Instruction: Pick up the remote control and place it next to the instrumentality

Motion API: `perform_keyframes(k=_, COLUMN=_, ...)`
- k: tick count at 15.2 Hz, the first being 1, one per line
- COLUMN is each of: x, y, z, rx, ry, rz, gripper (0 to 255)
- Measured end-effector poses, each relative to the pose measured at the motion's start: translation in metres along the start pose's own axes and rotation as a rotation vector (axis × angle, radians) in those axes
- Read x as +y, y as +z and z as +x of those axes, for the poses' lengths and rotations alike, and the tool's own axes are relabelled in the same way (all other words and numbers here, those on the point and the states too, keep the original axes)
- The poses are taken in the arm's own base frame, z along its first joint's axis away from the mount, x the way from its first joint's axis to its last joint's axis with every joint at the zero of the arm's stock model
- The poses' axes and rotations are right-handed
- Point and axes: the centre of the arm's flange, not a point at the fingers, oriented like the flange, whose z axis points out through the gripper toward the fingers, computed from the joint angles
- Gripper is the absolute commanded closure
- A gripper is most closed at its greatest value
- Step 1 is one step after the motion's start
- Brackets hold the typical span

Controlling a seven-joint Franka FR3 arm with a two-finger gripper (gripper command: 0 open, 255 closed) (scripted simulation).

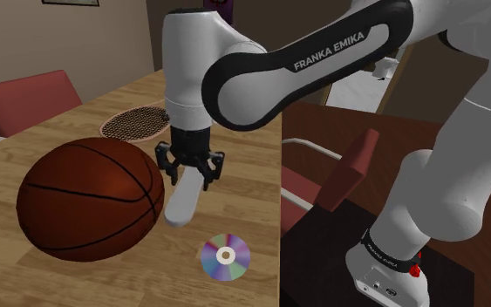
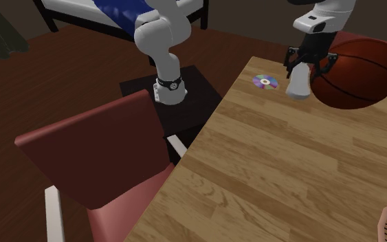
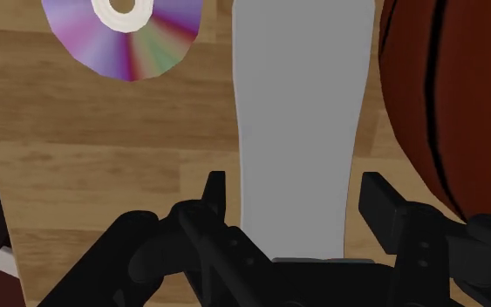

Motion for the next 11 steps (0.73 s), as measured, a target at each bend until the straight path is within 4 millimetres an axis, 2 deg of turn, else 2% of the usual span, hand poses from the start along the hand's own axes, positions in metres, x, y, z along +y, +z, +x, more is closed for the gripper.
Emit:
perform_keyframes(k=4, x=0.005, y=0.005, z=0.006, rx=0.011, ry=-0.001, rz=0.032, gripper=255)
perform_keyframes(k=5, x=-0.002, y=0.001, z=0.000, rx=0.018, ry=-0.001, rz=0.049, gripper=255)
perform_keyframes(k=7, x=-0.002, y=0.007, z=0.016, rx=0.018, ry=0.002, rz=0.054, gripper=255)
perform_keyframes(k=8, x=0.000, y=0.005, z=0.006, rx=0.028, ry=0.005, rz=0.074, gripper=255)
perform_keyframes(k=9, x=-0.007, y=0.000, z=0.004, rx=0.032, ry=-0.001, rz=0.086, gripper=255)
perform_keyframes(k=11, x=-0.005, y=0.001, z=0.002, rx=0.036, ry=-0.001, rz=0.100, gripper=255)
